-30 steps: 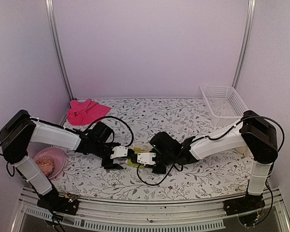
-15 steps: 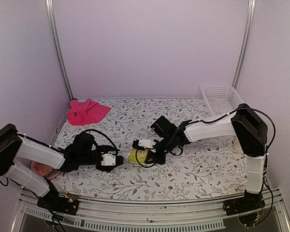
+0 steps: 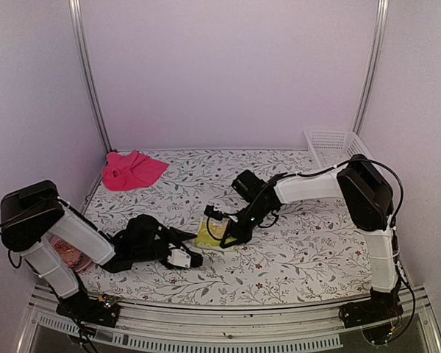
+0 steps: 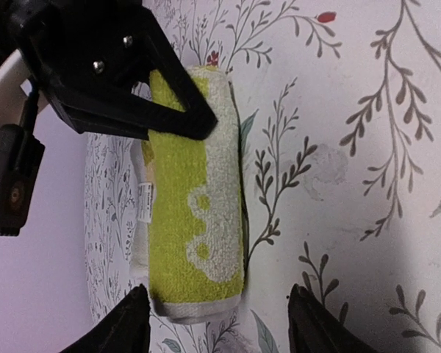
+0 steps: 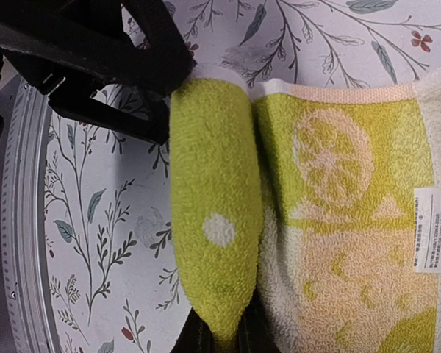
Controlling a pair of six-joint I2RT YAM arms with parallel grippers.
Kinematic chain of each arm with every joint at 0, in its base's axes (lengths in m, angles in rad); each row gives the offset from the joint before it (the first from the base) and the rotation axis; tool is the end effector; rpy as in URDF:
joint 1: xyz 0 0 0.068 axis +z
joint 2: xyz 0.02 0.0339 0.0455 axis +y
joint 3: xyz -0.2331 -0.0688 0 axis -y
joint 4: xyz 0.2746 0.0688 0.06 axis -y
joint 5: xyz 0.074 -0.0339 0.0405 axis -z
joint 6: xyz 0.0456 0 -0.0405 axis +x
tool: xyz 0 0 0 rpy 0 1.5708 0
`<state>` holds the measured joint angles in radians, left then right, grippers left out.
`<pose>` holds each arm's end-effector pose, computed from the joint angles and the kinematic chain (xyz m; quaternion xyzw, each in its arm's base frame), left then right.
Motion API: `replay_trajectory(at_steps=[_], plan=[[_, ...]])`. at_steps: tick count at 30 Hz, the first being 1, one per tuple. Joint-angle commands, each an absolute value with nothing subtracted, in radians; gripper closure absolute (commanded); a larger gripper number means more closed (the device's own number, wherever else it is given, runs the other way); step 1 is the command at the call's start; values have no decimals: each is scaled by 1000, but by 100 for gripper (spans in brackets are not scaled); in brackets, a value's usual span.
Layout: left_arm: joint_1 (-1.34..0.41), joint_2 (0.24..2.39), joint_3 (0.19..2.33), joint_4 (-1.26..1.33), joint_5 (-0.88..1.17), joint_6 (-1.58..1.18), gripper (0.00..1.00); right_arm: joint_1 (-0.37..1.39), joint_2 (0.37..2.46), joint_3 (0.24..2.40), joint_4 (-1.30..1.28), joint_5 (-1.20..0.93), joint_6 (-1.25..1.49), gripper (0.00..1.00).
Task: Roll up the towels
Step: Roll the towel at the center of the board.
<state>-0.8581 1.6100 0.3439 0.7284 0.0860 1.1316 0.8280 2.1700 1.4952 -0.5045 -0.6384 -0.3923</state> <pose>0.1745 -0.2079 0.0413 0.7401 0.4553 0.0302 0.4939 0.2813 0.3466 0.0790 -0.5837 0.7283 0.3405 0.1138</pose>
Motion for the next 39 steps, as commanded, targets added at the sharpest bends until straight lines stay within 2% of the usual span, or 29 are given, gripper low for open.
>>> replay_trajectory(at_steps=[1,15,19,22,25,26,33,39], plan=[[-886,1668,351,855,13,1161,36,818,2228,1520,-599,-688,-388,91],[-905,1809,406,894,-102,1193,50,814,2269,1569,-659,-739,-418,91],[-908,1830,407,895,-115,1206,70,809,2279,1583,-672,-741,-420,90],[-913,1825,410,855,-107,1208,91,804,2282,1595,-681,-736,-419,86],[-914,1797,425,749,-87,1199,97,803,2259,1595,-680,-713,-423,82],[-915,1780,442,688,-79,1190,99,803,2246,1589,-679,-702,-426,75],[-900,1713,598,232,27,1047,100,806,2031,1455,-590,-590,-476,54],[-871,1739,711,0,99,949,96,829,1842,1283,-418,-399,-462,43]])
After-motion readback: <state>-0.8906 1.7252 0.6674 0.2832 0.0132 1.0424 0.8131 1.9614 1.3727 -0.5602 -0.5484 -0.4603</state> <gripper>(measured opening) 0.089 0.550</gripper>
